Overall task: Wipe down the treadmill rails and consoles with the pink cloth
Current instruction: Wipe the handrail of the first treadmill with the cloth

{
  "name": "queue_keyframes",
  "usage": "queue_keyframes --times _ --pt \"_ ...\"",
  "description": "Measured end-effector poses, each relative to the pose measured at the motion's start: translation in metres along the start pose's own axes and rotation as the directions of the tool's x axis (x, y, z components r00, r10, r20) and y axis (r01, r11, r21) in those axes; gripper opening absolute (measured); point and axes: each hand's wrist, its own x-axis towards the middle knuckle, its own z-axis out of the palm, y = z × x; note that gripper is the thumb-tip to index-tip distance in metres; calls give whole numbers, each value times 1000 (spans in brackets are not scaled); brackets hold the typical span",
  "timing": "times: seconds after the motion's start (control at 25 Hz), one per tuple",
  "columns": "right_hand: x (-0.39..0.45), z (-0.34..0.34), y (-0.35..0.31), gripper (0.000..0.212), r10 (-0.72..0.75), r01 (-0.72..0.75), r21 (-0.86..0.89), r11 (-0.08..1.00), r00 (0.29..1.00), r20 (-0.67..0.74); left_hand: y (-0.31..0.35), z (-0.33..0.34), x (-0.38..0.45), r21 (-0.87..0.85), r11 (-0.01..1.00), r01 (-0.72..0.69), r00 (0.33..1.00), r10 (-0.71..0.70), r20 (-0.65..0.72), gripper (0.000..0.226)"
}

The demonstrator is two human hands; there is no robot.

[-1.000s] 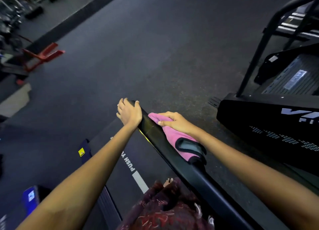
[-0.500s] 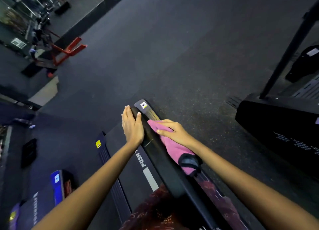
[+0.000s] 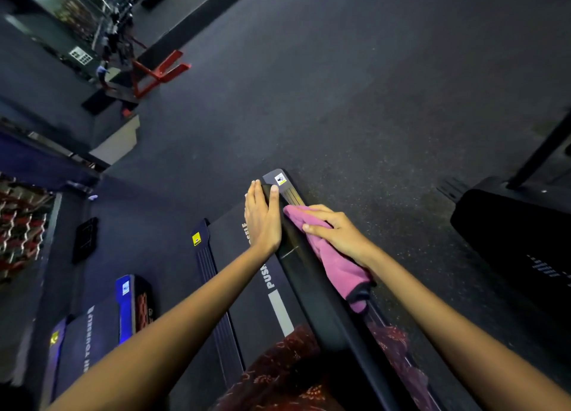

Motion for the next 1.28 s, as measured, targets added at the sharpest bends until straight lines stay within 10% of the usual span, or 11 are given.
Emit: queue_keyframes --times 0.36,0.6,0.84,1.12,1.28 --pt "45 9 -17 36 100 -105 -55 993 991 -86 0 0 -2 -152 988 -7 1000 5 -11 49" --pt "4 -14 -1 36 178 -180 5 984 976 122 -2 -2 -5 -247 969 14 1000 -15 -5 50" --pt "17 12 -34 39 165 -167 -28 986 985 -59 -2 -2 -3 -272 962 7 1000 -5 6 50" --pt "-19 8 -44 32 206 -208 -118 971 978 -32 -18 -19 7 -501 852 152 963 -14 269 83" --pt "-3 27 -65 32 114 -143 -313 939 987 -110 -32 -32 12 -181 970 -161 947 203 248 48"
